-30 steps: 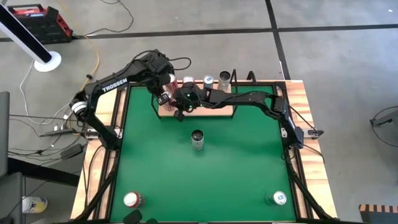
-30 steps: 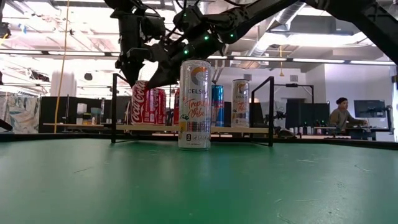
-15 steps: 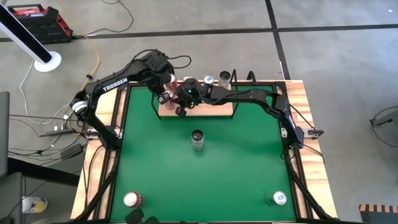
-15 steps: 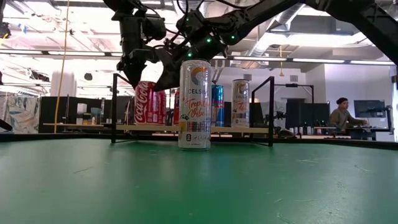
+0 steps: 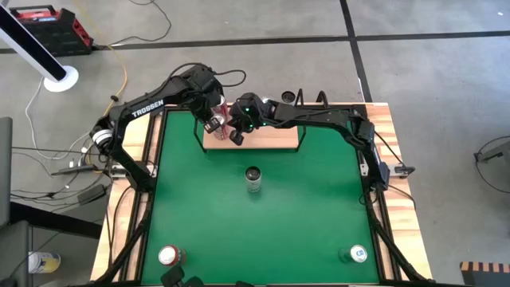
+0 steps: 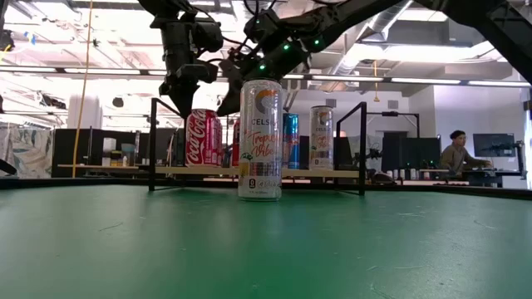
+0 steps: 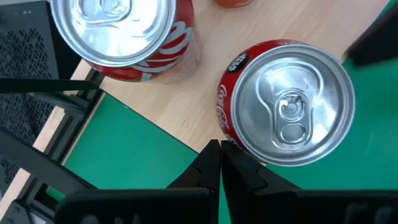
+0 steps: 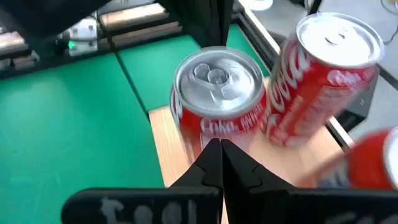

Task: Place canned beverage on shelf
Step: Put the red-white soda can on the shelf aligned with the other red-white soda can, then put the red soda can on the shelf aligned with the other red soda can

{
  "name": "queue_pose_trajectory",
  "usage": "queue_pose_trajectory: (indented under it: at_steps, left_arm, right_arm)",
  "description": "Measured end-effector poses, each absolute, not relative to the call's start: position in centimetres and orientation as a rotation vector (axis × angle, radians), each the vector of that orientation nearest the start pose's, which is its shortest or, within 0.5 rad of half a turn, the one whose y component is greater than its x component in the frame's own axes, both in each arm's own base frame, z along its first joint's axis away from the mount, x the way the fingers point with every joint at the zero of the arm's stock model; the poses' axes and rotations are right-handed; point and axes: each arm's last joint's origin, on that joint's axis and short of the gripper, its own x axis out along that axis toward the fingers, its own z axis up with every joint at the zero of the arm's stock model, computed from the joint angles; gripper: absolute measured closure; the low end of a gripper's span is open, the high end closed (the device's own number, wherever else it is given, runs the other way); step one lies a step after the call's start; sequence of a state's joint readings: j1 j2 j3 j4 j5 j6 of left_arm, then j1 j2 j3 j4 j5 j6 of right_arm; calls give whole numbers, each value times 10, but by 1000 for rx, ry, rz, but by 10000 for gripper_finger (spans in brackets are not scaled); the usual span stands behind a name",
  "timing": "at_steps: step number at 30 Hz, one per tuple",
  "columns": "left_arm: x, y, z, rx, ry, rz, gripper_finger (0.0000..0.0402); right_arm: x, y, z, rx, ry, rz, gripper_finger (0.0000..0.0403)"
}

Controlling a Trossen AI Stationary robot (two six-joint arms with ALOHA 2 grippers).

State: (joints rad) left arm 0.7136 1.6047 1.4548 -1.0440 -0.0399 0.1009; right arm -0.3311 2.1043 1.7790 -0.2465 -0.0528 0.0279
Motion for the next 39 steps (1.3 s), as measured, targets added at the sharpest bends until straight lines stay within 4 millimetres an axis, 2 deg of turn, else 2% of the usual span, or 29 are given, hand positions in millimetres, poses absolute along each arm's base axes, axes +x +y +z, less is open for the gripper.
queue_pose_trajectory:
  at_steps: [6, 10, 13, 18, 22, 25, 29, 33, 36, 39]
  left_arm:
    - [235, 208, 309, -309, 1191, 619, 402]
    - [233, 206, 330, -281, 1185, 611, 402]
    - [230, 202, 351, -285, 1170, 580, 402]
    - [221, 176, 380, -286, 1094, 436, 402]
    - [212, 140, 394, -237, 974, 328, 402]
    - [211, 111, 399, -166, 819, 214, 402]
    - [216, 77, 393, -45, 590, -33, 402]
    - [223, 54, 374, 47, 416, -226, 402]
    - [229, 40, 355, 60, 361, -340, 402]
    - [232, 28, 337, 73, 397, -387, 402]
  right_arm:
    - [443, -153, 281, 115, 605, -273, 384]
    - [418, -143, 307, 133, 670, -241, 384]
    - [395, -128, 333, 161, 710, -184, 383]
    - [350, -77, 376, 207, 793, -90, 383]
    - [315, -24, 399, 302, 869, -42, 383]
    - [291, 18, 410, 406, 921, -43, 382]
    - [266, 72, 414, 573, 1004, -60, 382]
    - [243, 117, 411, 728, 1096, -129, 382]
    - [236, 141, 403, 793, 1132, -234, 377]
    - [237, 157, 392, 759, 1102, -334, 366]
